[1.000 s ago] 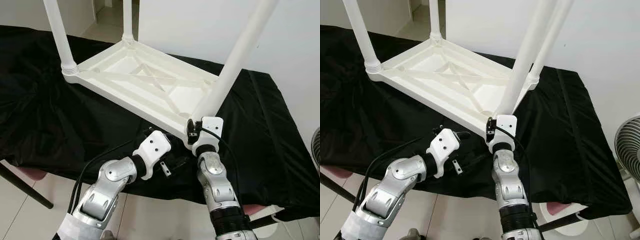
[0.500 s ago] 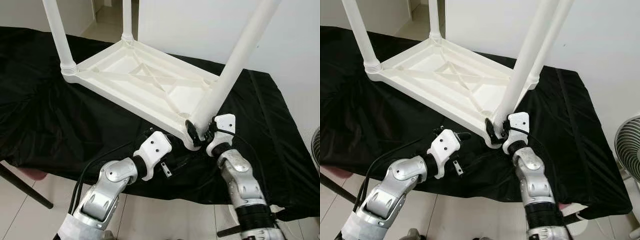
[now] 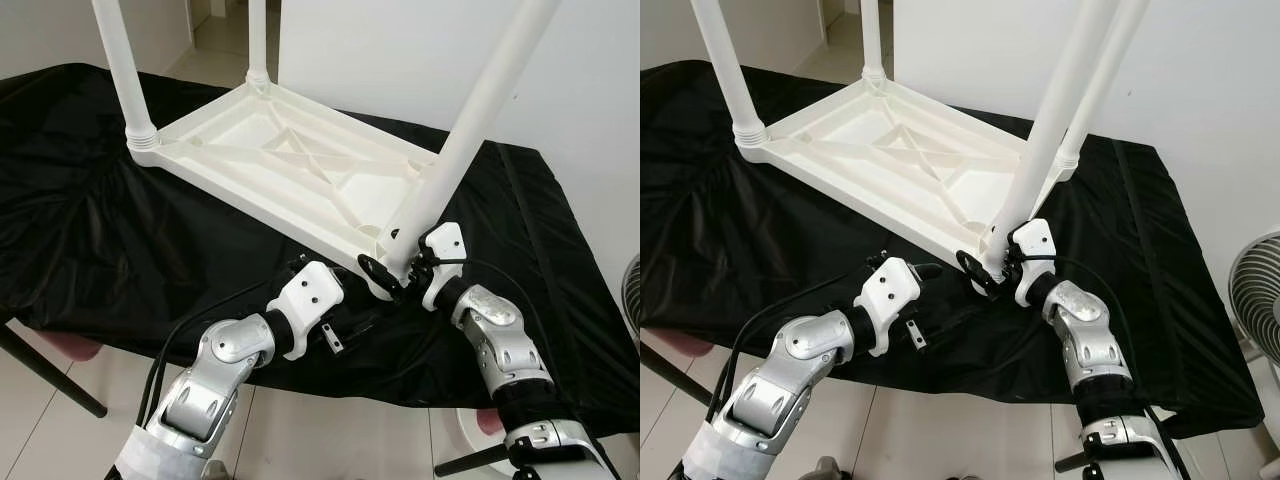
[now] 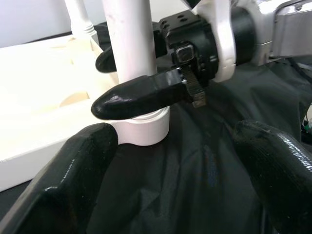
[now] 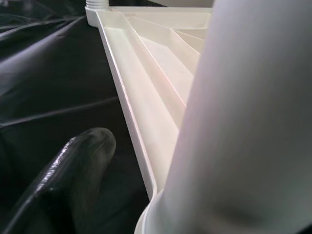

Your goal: Building children table

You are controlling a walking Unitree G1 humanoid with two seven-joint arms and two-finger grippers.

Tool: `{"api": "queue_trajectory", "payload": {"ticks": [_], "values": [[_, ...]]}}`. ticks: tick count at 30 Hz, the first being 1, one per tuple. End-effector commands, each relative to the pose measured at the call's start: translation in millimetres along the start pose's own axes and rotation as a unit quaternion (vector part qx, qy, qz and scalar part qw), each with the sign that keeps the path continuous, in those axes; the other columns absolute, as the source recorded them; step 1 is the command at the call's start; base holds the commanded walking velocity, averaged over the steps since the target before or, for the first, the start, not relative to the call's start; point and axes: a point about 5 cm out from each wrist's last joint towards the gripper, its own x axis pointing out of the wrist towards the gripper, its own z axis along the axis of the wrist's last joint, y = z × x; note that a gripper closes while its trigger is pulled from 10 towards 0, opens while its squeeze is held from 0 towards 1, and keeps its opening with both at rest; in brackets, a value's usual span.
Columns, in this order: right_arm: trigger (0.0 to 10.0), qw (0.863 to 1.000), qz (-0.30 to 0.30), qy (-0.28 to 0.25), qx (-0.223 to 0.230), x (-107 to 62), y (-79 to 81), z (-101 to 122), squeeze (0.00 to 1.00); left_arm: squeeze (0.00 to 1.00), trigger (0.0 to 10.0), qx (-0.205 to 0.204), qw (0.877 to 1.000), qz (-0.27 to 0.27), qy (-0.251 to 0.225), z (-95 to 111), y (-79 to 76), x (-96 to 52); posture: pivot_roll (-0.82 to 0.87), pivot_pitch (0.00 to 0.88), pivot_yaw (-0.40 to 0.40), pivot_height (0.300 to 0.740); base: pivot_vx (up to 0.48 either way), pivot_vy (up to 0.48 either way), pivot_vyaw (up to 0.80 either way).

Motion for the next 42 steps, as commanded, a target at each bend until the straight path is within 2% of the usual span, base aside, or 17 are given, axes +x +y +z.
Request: {"api": "queue_trajectory", "payload": {"ticks": [1, 2, 4, 5, 9, 15, 21, 24, 27, 28, 32, 35, 38, 39, 40, 41, 42], "values": [[8.5, 1.0, 0.014, 0.016, 0.0, -0.4, -3.2, -5, 0.0, 0.0, 10.0, 0.0, 1.0, 0.005, -0.003, 1, -0.2, 0.7, 0.16, 0.04, -0.09, 0.74, 0.0, 0.0, 0.0], [4.9, 1.0, 0.021, 0.019, 0.001, 0.6, -3.9, -7, 0.0, 0.0, 10.0, 0.0, 1.0, 0.006, -0.003, 1, 0.1, 0.5, 0.16, 0.04, -0.09, 0.74, 0.0, 0.0, 0.0], [4.9, 1.0, 0.026, 0.018, 0.003, 1.4, -4.2, -7, 0.0, 0.0, 10.0, 0.0, 1.0, 0.007, -0.003, 1, 0.3, 0.1, 0.17, 0.041, -0.09, 0.74, 0.0, 0.0, 0.0], [0.0, 0.999, 0.034, 0.019, 0.007, 2.7, -5.0, -9, 0.0, 0.0, 10.0, 0.0, 1.0, 0.008, -0.002, 1, 0.2, -0.7, 0.17, 0.044, -0.091, 0.74, 0.0, 0.0, 0.0], [0.0, 0.999, 0.037, 0.037, 0.012, 2.8, -5.4, -15, 0.0, 0.0, 10.0, 0.0, 1.0, 0.01, -0.001, 1, 0.3, -1.3, 0.18, 0.047, -0.092, 0.74, 0.0, 0.0, 0.0], [0.0, 0.999, 0.026, 0.032, 0.017, 0.9, -6.1, -17, 0.0, 0.0, 10.0, 0.0, 1.0, 0.015, 0.0, 2, 1.4, -2.6, 0.18, 0.06, -0.095, 0.74, 0.0, 0.0, 0.0], [0.0, 0.997, -0.072, 0.012, 0.022, 2.8, -11.3, -13, 0.0, 0.0, 10.0, -0.005, 1.0, 0.014, -0.001, 1, -1.9, -2.7, 0.17, 0.076, -0.097, 0.74, 0.0, 0.0, 0.0], [0.0, 0.996, -0.09, 0.009, 0.018, 3.4, -10.3, -13, 0.0, 0.0, 10.0, -0.006, 1.0, 0.013, -0.002, 2, -2.7, -2.3, 0.17, 0.076, -0.097, 0.74, 0.0, 0.0, 0.0], [0.0, 0.988, -0.148, 0.007, 0.045, 4.3, -8.8, -15, 0.0, 0.0, 10.0, -0.008, 1.0, 0.011, -0.002, 1, -4.0, -2.3, 0.16, 0.085, -0.097, 0.74, 0.0, 0.0, 0.0], [0.0, 0.988, -0.148, 0.007, 0.045, 4.3, -8.8, -15, 0.0, 0.0, 10.0, -0.008, 1.0, 0.011, -0.002, 1, -4.0, -2.3, 0.16, 0.085, -0.097, 0.74, 0.0, 0.0, 0.0], [0.0, 0.968, -0.248, 0.007, 0.039, 1.1, 0.6, -18, 0.0, 0.0, 10.0, -0.013, 1.0, 0.008, -0.001, 0, -7.0, -2.1, 0.15, 0.091, -0.102, 0.74, 0.0, 0.0, 0.0], [0.0, 0.96, -0.277, 0.007, 0.033, 0.0, 2.3, -17, 0.0, 0.0, 10.0, -0.013, 1.0, 0.008, -0.001, 0, -7.3, -1.8, 0.15, 0.092, -0.103, 0.74, 0.0, 0.0, 0.0], [0.0, 0.935, -0.353, 0.007, 0.04, -1.8, 6.8, -17, 0.0, 0.0, 10.0, -0.014, 1.0, 0.008, -0.002, 0, -7.0, -0.3, 0.14, 0.09, -0.105, 0.74, 0.0, 0.0, 0.0], [0.0, 0.935, -0.353, 0.007, 0.04, -1.8, 6.8, -17, 0.0, 0.0, 10.0, -0.014, 1.0, 0.008, -0.002, 0, -7.0, -0.3, 0.14, 0.09, -0.105, 0.74, 0.0, 0.0, 0.0], [0.0, 0.924, -0.381, 0.004, 0.04, -1.8, 9.9, -15, 0.0, 0.0, 10.0, -0.014, 1.0, 0.007, -0.003, 0, -7.2, 0.5, 0.14, 0.089, -0.104, 0.74, 0.0, 0.0, 0.0], [0.0, 0.924, -0.381, 0.004, 0.04, -1.8, 9.9, -15, 0.0, 0.0, 10.0, -0.014, 1.0, 0.007, -0.003, 0, -7.2, 0.5, 0.14, 0.089, -0.104, 0.74, 0.0, 0.0, 0.0], [0.0, 0.913, -0.408, 0.003, 0.031, -0.3, 16.6, -12, 0.0, 0.0, 10.0, -0.015, 1.0, 0.007, -0.003, 0, -7.6, 1.5, 0.14, 0.087, -0.102, 0.74, 0.0, 0.0, 0.0]]}}
